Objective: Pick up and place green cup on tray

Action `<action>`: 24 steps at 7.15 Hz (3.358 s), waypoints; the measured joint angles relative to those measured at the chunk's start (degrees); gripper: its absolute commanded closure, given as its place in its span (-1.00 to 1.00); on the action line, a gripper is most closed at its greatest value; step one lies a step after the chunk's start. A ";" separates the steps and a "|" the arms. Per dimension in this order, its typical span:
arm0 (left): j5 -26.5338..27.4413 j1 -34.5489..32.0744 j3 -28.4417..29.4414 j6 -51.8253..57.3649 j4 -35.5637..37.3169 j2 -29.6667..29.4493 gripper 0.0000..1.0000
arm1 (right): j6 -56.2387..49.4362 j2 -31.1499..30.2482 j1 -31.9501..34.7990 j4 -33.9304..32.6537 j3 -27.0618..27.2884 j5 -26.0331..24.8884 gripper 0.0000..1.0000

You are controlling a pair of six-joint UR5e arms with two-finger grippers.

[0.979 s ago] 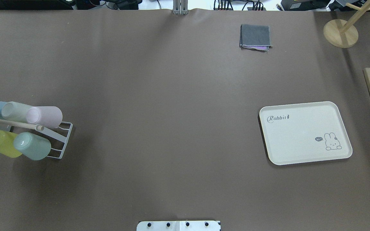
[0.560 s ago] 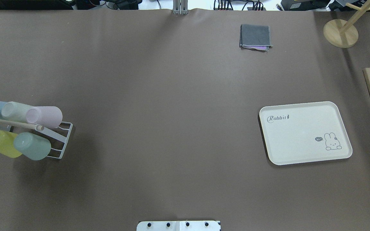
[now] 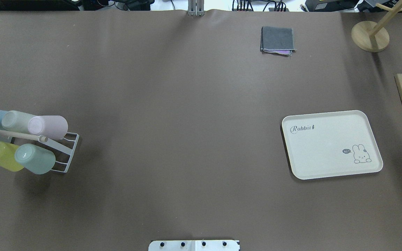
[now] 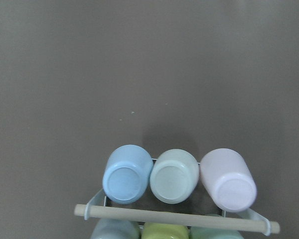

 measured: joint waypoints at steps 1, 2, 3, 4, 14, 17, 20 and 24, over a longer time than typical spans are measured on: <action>4.95 4.32 -1.18 4.62 -1.37 0.46 -0.96 | 1.51 -0.08 -1.50 1.62 -0.12 0.06 -0.99; 10.48 9.20 -2.50 10.12 -2.09 1.24 -0.96 | 2.62 -0.17 -2.99 3.07 -0.15 0.45 -0.99; 15.33 13.72 -3.87 14.36 -2.09 1.69 -0.97 | 3.17 -0.21 -4.42 3.78 -0.11 1.17 -0.99; 20.42 18.50 -5.59 17.18 -0.98 2.05 -0.97 | 3.42 -0.26 -5.86 4.08 -0.03 1.79 -0.99; 74.21 61.77 -14.79 36.21 6.95 20.94 -0.97 | 7.50 -1.34 -12.82 11.11 -3.85 1.91 -0.99; 80.61 67.93 -10.44 44.78 6.84 22.07 -0.97 | 12.35 -0.29 -17.86 11.80 -3.72 2.00 -0.97; 85.81 74.04 -6.28 46.39 7.34 21.83 -0.97 | 15.68 0.21 -20.44 14.04 -4.45 1.54 -0.93; 92.55 78.22 -0.56 54.54 7.97 19.86 -0.97 | 16.73 0.57 -21.88 17.88 -8.39 0.90 -0.67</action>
